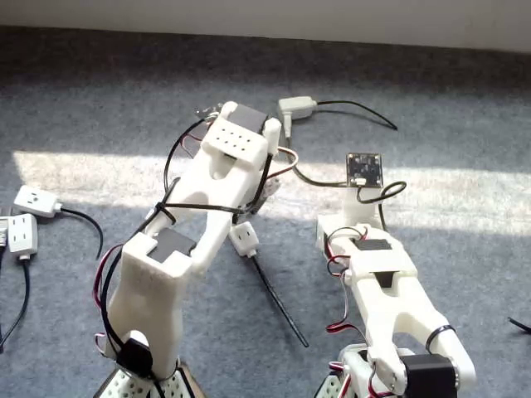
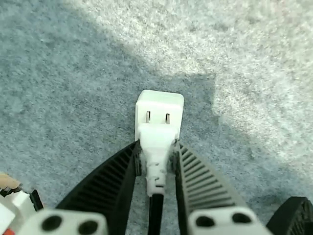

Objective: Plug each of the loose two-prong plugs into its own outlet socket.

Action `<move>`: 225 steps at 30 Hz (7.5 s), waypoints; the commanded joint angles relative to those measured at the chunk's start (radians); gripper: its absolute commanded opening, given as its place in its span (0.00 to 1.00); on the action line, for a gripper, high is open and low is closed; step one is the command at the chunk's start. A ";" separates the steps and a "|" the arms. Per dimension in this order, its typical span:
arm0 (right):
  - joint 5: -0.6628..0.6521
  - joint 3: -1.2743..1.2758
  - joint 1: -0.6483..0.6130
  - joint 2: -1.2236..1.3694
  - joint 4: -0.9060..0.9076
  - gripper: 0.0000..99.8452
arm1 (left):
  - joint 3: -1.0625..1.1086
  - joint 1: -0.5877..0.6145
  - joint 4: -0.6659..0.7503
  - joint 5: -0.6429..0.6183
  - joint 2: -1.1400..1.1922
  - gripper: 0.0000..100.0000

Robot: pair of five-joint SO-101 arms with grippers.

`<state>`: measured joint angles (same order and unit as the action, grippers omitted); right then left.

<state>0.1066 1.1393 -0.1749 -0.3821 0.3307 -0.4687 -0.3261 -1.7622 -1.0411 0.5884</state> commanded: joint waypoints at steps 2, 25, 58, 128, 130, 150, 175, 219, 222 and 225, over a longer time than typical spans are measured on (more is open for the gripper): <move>0.006 -0.036 -0.010 -0.021 -0.018 0.01 | 0.045 0.030 -0.017 0.011 -0.004 0.01; 0.009 -0.039 0.022 -0.019 -0.016 0.01 | 0.148 -0.199 -0.014 0.012 -0.005 0.01; 0.058 -0.041 0.108 -0.019 -0.018 0.01 | 0.162 0.050 -0.014 0.012 0.297 0.01; -0.020 -0.487 -0.288 -0.033 0.642 0.16 | 1.033 0.618 0.456 0.143 -0.903 0.33; -0.066 -0.542 -0.374 -0.033 0.728 0.16 | 1.070 0.619 0.522 0.143 -0.903 0.33; -0.094 -0.476 -0.659 -0.019 0.541 0.16 | 1.156 0.622 0.736 0.141 -0.903 0.03; -0.087 -0.455 -0.605 0.191 0.404 0.06 | 1.159 0.619 0.736 0.141 -0.903 0.03; -0.157 -0.421 -0.771 0.400 0.335 0.22 | 1.159 0.615 0.735 0.141 -0.903 0.03; -0.161 -0.443 -0.768 0.398 0.357 0.18 | 1.159 0.615 0.735 0.141 -0.903 0.03; -0.161 -0.446 -0.766 0.398 0.357 0.09 | 1.159 0.615 0.735 0.141 -0.903 0.03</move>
<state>-0.0391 0.7204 -0.9298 0.0107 0.6820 0.6943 0.2846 -1.0380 -0.9030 -0.2816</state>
